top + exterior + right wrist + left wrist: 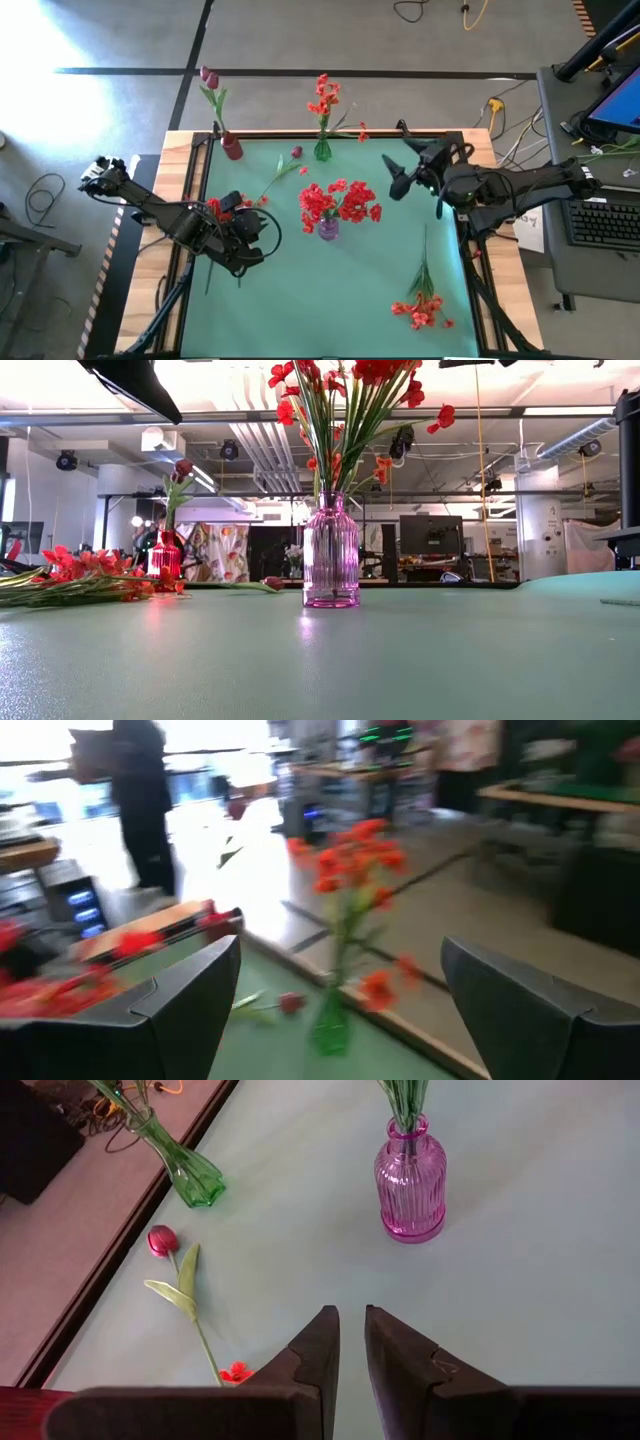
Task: Sort flowers into vase by color
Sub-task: Put the orange flowers into the green vase
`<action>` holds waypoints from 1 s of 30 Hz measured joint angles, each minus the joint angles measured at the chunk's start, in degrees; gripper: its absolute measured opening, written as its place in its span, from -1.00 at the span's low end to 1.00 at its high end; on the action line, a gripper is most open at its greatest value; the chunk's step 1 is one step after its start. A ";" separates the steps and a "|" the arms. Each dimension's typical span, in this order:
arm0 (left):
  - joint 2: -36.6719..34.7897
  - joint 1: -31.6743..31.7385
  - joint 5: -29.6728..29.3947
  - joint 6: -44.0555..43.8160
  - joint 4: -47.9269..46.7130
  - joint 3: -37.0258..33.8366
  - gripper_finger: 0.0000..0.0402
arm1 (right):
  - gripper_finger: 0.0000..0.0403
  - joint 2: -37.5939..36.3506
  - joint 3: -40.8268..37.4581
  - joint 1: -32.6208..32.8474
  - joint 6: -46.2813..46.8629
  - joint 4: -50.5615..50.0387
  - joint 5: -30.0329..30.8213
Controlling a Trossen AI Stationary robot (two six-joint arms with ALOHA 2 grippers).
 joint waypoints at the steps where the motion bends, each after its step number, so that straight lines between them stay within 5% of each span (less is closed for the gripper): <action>1: 0.00 0.00 0.00 -0.19 -0.01 0.00 -0.81 | 0.67 0.00 0.00 -0.02 -0.04 0.00 1.78; 30: 0.02 0.00 0.02 -0.75 -0.03 0.00 -0.81 | 0.67 0.00 -0.37 -0.02 -0.87 -2.93 4.47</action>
